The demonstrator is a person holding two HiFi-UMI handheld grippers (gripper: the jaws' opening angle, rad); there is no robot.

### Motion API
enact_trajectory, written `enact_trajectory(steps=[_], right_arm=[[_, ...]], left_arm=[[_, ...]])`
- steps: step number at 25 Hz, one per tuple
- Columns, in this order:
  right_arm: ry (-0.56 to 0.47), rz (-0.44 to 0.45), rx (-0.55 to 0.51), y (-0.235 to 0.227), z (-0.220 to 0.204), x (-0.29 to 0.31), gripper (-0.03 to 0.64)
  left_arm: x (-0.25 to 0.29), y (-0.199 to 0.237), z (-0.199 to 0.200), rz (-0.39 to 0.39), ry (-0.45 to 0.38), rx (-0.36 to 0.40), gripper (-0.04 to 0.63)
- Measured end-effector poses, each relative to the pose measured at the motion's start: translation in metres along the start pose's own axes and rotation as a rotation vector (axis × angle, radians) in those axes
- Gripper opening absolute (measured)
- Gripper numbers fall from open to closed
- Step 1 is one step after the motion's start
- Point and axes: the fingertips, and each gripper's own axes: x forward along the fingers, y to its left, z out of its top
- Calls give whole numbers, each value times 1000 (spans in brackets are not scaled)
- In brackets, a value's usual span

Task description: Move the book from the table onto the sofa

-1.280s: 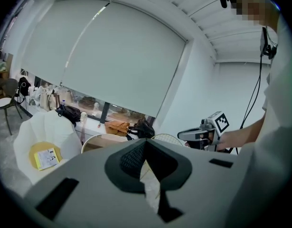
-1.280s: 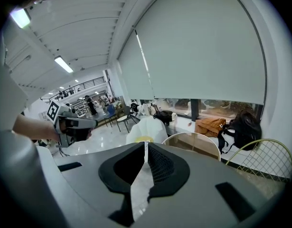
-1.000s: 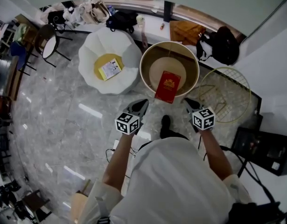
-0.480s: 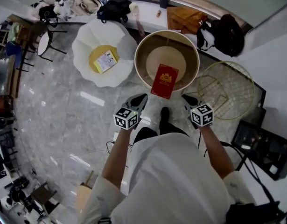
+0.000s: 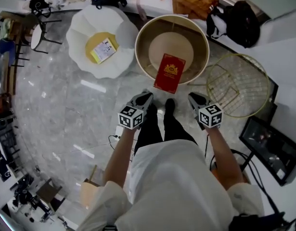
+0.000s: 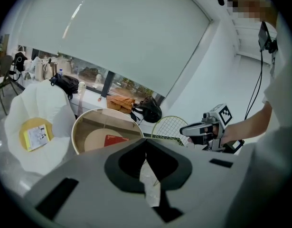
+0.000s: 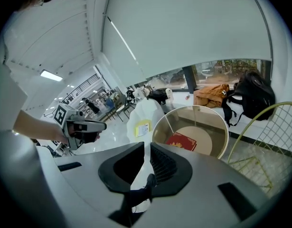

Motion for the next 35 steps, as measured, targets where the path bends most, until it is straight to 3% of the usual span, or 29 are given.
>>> enact_trajectory(steps=[18,29,35], right_arm=[[57,-29,132,-58,-76,102,49],[124,-19,201,-91,-145,156,89],[164,7,250,-97,-187,186,147]], left_arm=[[90,73,-83,-36,93,-18,5],[132,116,-144,-19,149,-45,34],[151,142,-173,1,175,-79,66]])
